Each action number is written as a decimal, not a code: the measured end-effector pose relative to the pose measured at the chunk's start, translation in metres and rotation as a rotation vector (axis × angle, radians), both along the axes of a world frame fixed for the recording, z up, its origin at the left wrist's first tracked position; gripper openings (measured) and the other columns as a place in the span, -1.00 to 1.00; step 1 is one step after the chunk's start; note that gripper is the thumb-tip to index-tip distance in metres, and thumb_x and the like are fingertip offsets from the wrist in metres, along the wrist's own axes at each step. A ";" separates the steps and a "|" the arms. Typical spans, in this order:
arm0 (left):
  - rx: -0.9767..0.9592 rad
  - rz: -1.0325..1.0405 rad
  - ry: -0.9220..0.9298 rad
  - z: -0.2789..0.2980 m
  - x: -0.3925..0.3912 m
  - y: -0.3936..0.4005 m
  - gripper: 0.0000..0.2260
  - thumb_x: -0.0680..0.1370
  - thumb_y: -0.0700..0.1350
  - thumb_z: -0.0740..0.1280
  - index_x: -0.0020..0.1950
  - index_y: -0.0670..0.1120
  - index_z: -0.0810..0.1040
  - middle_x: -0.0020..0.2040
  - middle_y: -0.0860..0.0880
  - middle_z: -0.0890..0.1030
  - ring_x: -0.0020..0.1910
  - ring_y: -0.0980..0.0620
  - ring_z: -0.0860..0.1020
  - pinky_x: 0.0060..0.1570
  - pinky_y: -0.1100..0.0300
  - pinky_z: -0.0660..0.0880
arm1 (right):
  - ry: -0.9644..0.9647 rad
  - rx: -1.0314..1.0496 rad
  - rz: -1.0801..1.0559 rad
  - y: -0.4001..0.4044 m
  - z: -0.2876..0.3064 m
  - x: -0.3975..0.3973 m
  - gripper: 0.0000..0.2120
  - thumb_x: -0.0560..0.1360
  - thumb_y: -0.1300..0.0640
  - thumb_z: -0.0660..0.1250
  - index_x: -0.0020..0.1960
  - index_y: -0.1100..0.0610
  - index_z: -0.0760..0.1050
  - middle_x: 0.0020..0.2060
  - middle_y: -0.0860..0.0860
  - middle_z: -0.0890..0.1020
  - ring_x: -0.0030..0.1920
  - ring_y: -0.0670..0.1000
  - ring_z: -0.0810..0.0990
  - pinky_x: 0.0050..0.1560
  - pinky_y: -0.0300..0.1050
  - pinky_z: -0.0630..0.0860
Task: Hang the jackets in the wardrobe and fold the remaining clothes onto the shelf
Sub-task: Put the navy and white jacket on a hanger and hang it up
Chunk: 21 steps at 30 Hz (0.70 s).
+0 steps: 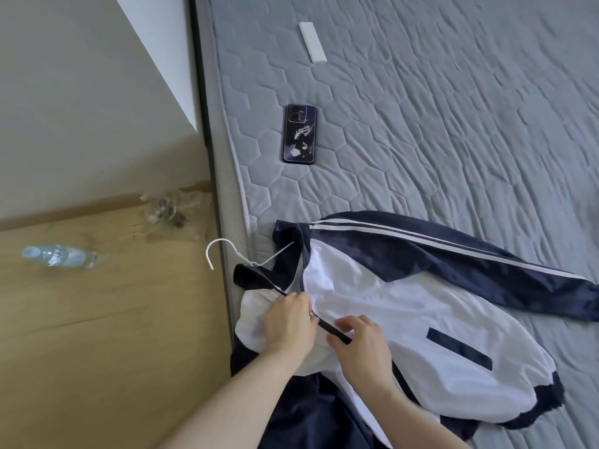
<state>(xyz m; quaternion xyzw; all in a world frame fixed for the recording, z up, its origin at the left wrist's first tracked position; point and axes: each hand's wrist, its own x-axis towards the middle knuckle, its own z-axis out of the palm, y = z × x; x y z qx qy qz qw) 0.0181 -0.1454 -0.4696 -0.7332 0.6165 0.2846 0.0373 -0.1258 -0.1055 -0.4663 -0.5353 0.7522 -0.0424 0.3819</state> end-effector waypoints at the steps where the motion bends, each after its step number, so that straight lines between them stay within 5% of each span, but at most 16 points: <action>1: 0.005 -0.012 -0.023 -0.001 -0.001 -0.001 -0.94 0.59 -0.03 0.34 0.03 0.02 0.54 0.02 0.06 0.63 0.02 -0.03 0.58 -0.24 0.09 0.43 | 0.020 0.007 0.017 -0.001 -0.002 0.000 -0.82 0.54 -0.03 0.43 0.14 -0.07 0.59 0.00 -0.21 0.56 0.11 -0.13 0.45 -0.09 -0.16 0.52; 8: -0.019 -0.341 -0.164 0.003 0.002 -0.007 -0.70 0.52 -0.40 0.26 0.17 -0.09 0.43 0.04 -0.10 0.63 0.12 -0.11 0.55 -0.12 0.08 0.45 | 0.111 0.058 0.113 -0.001 -0.007 -0.005 -0.88 0.61 -0.04 0.31 -0.01 -0.01 0.55 -0.08 -0.13 0.58 0.07 -0.03 0.45 -0.08 -0.07 0.52; 12: -0.154 -0.431 -0.245 0.016 0.036 -0.027 -0.65 0.48 -0.39 0.27 0.18 -0.08 0.35 -0.01 -0.06 0.60 0.04 -0.08 0.55 -0.04 0.09 0.45 | 0.120 0.089 0.107 0.006 -0.001 -0.010 -0.88 0.60 -0.05 0.30 0.01 -0.03 0.55 -0.05 -0.12 0.58 0.09 -0.03 0.47 -0.06 -0.07 0.49; 15: -0.271 -0.349 -0.292 0.029 0.061 -0.045 -0.77 0.52 -0.35 0.23 0.04 -0.04 0.38 -0.07 -0.04 0.61 -0.06 -0.08 0.59 -0.13 0.08 0.42 | 0.117 0.103 0.111 0.010 0.005 -0.012 -0.89 0.61 -0.04 0.29 -0.01 -0.02 0.53 -0.06 -0.11 0.57 0.06 -0.01 0.49 -0.04 -0.05 0.52; 18: -0.399 -0.205 -0.190 0.026 0.078 -0.044 -0.76 0.52 -0.28 0.40 -0.08 -0.03 0.36 -0.15 -0.03 0.56 -0.23 -0.09 0.55 -0.31 0.09 0.34 | 0.117 0.115 0.103 0.007 0.010 -0.012 -0.90 0.60 -0.01 0.30 -0.06 -0.01 0.49 -0.09 -0.10 0.56 0.01 0.00 0.51 -0.07 -0.03 0.54; 21: -0.310 0.255 0.092 0.013 0.082 -0.015 -0.68 0.48 -0.08 0.48 0.05 -0.08 0.37 0.04 -0.07 0.48 -0.05 -0.14 0.50 -0.09 -0.05 0.49 | 0.086 0.106 0.088 0.008 0.016 -0.012 -0.95 0.60 0.02 0.32 0.00 -0.01 0.52 -0.04 -0.11 0.56 0.00 -0.02 0.54 -0.05 -0.05 0.56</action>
